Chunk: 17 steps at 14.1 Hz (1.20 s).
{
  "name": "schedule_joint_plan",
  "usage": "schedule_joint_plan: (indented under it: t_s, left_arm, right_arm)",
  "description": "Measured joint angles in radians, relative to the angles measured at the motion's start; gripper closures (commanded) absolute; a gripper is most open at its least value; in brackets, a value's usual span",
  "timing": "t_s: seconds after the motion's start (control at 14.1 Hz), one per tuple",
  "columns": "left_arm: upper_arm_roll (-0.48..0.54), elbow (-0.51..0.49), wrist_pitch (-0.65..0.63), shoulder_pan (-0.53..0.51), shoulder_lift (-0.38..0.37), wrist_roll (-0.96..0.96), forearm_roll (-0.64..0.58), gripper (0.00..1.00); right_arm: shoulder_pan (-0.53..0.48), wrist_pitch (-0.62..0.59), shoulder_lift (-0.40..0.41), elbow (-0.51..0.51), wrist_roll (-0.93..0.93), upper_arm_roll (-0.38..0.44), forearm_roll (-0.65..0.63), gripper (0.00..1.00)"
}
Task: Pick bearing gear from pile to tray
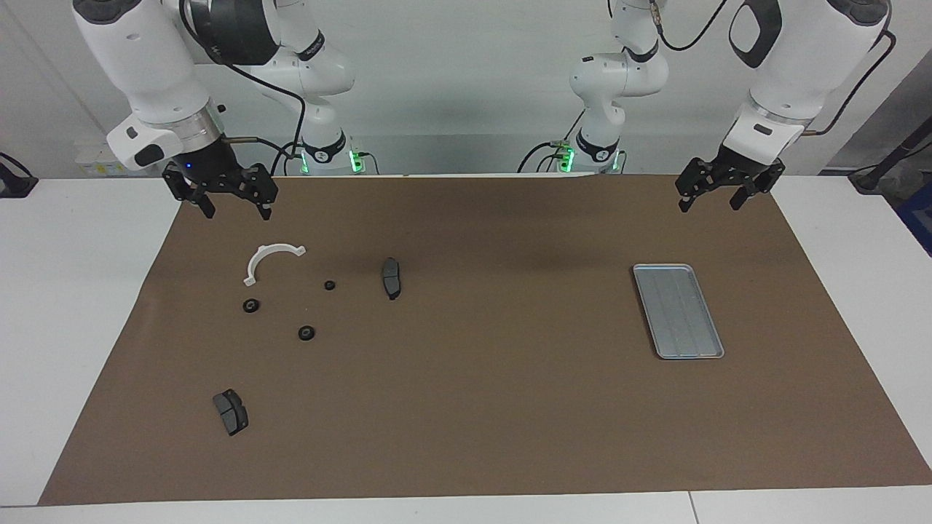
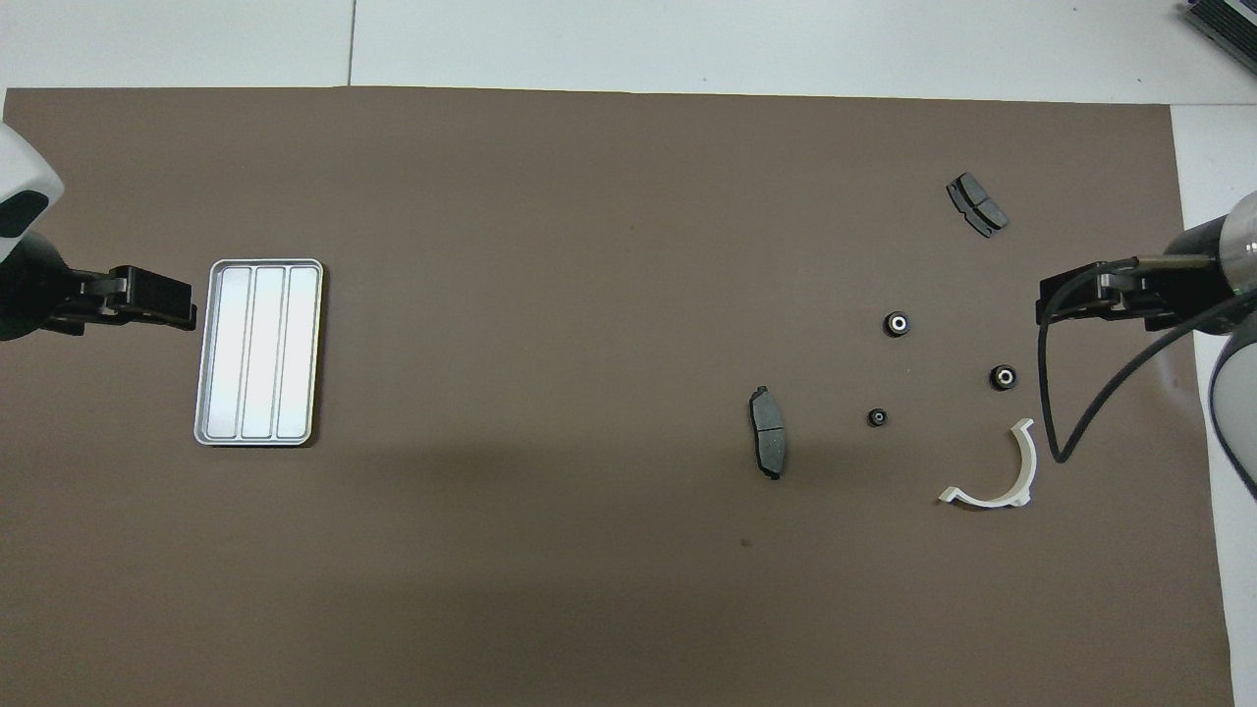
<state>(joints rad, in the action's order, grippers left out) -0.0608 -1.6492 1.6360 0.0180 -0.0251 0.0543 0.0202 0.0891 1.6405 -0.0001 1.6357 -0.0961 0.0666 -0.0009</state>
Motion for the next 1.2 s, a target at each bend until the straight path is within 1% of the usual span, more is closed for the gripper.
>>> schedule_joint_plan:
  t_s: [1.2]
  left_arm:
    - [0.000, 0.000, 0.000, 0.000, 0.000, 0.000, 0.000, 0.00]
  right_arm:
    - [0.001, -0.001, 0.000, 0.014, 0.000, -0.001, 0.000, 0.00]
